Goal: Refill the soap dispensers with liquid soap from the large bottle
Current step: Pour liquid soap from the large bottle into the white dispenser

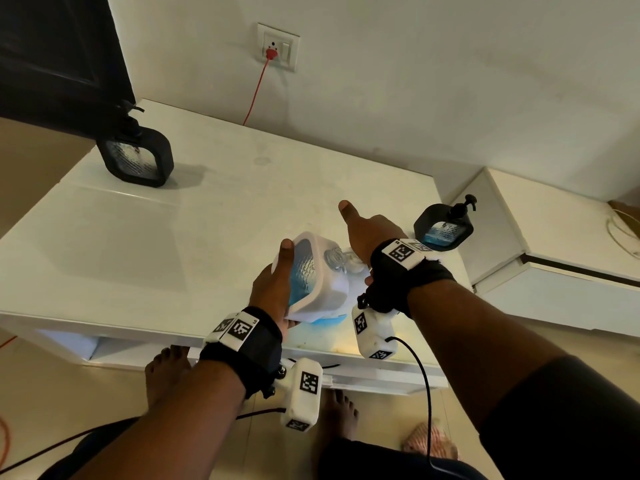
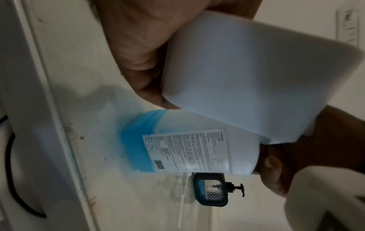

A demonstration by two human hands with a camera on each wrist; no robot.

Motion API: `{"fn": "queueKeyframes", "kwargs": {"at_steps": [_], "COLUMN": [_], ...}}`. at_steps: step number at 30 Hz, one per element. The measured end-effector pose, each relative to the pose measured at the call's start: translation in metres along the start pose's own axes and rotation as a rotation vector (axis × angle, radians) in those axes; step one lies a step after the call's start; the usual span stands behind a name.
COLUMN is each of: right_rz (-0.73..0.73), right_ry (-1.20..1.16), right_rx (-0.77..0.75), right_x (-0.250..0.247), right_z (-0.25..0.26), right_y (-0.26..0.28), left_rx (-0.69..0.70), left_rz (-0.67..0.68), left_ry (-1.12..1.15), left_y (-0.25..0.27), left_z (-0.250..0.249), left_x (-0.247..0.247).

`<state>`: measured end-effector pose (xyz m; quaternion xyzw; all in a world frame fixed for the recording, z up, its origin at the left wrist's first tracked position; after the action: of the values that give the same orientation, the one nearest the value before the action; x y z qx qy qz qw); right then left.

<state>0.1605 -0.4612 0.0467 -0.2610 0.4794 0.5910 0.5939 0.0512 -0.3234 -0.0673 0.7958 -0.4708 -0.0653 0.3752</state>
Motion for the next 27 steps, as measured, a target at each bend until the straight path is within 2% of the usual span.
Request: {"fn": "queueKeyframes", "kwargs": {"at_steps": [5,13,27], "right_rz": [-0.018,0.181,0.017], "right_ry": [0.042,-0.070,0.095], "right_rx": [-0.023,0.035,-0.041], "right_x": [-0.004,-0.004,-0.004], "right_z": [0.003,0.009,0.005], "right_y": [0.005,0.014,-0.002], "left_rx": [-0.002,-0.014,0.011], "left_rz": [0.002,-0.004,-0.033], "left_ry": [0.004,-0.003,-0.024], "left_y": [0.001,0.002,-0.003], "left_z": [0.001,-0.001,0.000], "left_x": [0.000,0.002,-0.004]}}
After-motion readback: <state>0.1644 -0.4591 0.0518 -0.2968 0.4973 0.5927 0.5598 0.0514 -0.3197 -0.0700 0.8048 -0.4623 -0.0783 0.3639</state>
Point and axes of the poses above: each hand's wrist, its own y-axis away from the middle knuckle, its own x-axis out of the palm, z = x × y, the point moved 9 cm from there along -y, towards the middle knuckle, and after that the axes turned 8 degrees about -z, right-handed, at the moved point
